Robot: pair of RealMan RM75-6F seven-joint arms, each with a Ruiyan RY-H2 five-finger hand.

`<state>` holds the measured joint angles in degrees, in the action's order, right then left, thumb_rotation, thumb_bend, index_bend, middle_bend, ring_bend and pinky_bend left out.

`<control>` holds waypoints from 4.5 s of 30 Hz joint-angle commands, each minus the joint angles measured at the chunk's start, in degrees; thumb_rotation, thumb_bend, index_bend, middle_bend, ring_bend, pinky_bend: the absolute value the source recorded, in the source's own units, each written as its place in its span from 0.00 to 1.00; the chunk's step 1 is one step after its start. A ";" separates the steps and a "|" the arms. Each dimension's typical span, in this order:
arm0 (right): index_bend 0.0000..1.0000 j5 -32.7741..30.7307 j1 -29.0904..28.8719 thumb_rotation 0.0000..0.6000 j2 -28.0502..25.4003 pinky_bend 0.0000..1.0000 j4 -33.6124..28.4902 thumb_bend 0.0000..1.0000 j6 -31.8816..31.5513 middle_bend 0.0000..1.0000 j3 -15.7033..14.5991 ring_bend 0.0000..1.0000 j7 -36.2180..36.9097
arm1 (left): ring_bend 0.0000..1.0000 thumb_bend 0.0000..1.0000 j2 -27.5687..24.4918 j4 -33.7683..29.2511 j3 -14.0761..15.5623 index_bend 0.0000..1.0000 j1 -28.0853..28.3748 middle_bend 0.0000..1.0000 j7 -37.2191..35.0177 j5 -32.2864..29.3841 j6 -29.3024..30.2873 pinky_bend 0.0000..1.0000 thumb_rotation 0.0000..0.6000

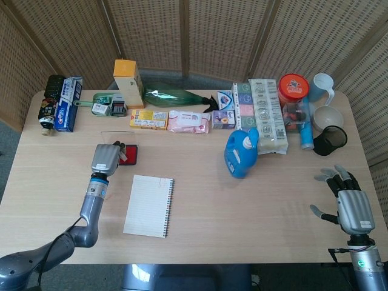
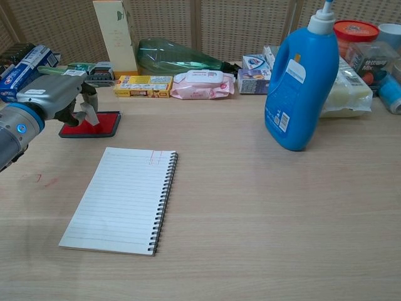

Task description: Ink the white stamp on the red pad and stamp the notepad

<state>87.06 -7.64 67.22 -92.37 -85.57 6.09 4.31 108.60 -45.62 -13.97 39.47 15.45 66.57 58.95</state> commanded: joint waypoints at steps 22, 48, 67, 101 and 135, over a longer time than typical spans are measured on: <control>0.30 0.60 0.02 1.00 -0.17 0.12 -0.42 0.00 -0.20 0.23 -0.35 0.10 0.25 | 0.66 0.48 -5.20 -10.47 -0.11 0.84 -1.63 0.77 1.50 3.29 5.95 0.63 1.00; 0.30 0.79 0.32 1.00 -1.02 0.12 -0.87 0.00 -1.08 0.23 -0.14 0.10 1.73 | 0.66 0.48 -9.56 -33.75 9.32 0.84 -4.91 0.77 11.15 14.59 10.50 0.63 1.00; 0.30 0.09 0.12 1.00 -1.15 0.12 -0.54 0.00 -0.46 0.23 0.08 0.10 2.40 | 0.66 0.48 -2.85 -24.43 6.82 0.84 -1.79 0.77 13.03 12.14 5.85 0.63 1.00; 0.30 0.35 0.18 1.00 -1.28 0.12 -0.66 0.00 -0.63 0.23 -0.01 0.10 2.73 | 0.66 0.48 0.26 -18.45 7.66 0.84 -1.93 0.77 12.14 11.98 4.53 0.63 1.00; 0.30 0.97 0.29 1.00 -1.31 0.12 -1.07 0.00 -1.00 0.23 -0.24 0.10 2.40 | 0.66 0.48 -9.28 -32.75 3.66 0.84 -3.11 0.76 13.18 13.67 10.98 0.63 1.00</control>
<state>88.01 -7.35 65.92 -93.43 -86.56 5.86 6.72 102.08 -75.36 -9.28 36.92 28.29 80.14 68.45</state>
